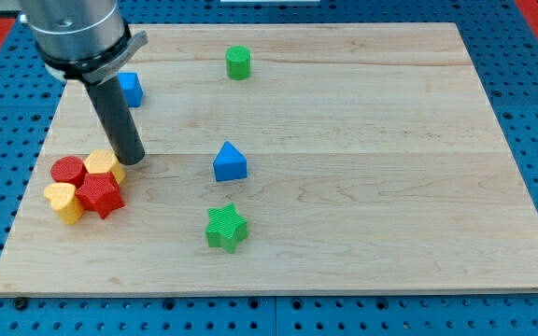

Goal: Move the blue triangle below the blue cube

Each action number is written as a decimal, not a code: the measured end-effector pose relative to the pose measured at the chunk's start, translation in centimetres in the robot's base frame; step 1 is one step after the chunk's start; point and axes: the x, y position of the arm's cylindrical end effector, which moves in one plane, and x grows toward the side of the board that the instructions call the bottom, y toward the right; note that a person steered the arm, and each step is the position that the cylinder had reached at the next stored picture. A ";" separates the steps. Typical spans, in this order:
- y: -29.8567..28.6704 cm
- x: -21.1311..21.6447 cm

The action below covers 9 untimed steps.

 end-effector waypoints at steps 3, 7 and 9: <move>12.4 2.9; 12.1 -1.4; 9.5 -5.3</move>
